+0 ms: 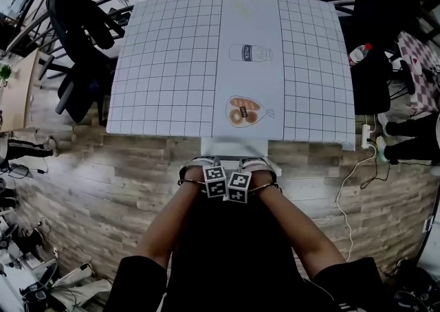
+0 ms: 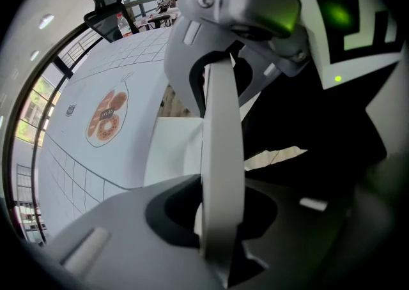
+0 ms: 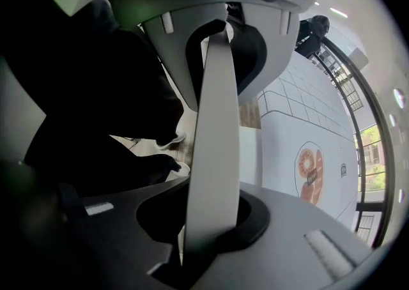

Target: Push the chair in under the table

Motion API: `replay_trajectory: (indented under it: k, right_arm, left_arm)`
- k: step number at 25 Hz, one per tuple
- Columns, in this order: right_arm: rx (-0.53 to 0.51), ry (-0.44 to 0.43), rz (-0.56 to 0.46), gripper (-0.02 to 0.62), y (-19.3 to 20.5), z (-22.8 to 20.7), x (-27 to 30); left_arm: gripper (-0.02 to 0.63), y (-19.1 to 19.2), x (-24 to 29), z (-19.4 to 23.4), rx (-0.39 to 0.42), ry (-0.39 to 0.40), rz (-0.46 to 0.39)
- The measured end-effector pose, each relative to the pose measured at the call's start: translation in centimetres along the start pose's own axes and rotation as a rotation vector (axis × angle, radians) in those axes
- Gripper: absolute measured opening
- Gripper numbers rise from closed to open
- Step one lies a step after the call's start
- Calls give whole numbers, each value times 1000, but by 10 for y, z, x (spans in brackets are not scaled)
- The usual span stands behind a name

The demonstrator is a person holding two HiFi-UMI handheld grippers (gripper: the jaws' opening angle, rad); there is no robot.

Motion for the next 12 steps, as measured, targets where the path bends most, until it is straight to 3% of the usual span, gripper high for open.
replay_trajectory:
  k: [5,12]
  right_arm:
    - [-1,0,7,81,3,-20,2]
    - [-14,-1,17,81,17,-31,6]
  left_arm:
    - [86,0,-1,21,-36,25,-14]
    - [84,-9,10,34,-21,35,-21]
Point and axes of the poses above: the fingertips, and each gripper's own axes: x forward along the fingers, z to its left, y out of its underside, the point moved 8 cm from there along -x, backward along the fingers, and after that the axes turned 12 degrees about -z, right-handed, at the moved point
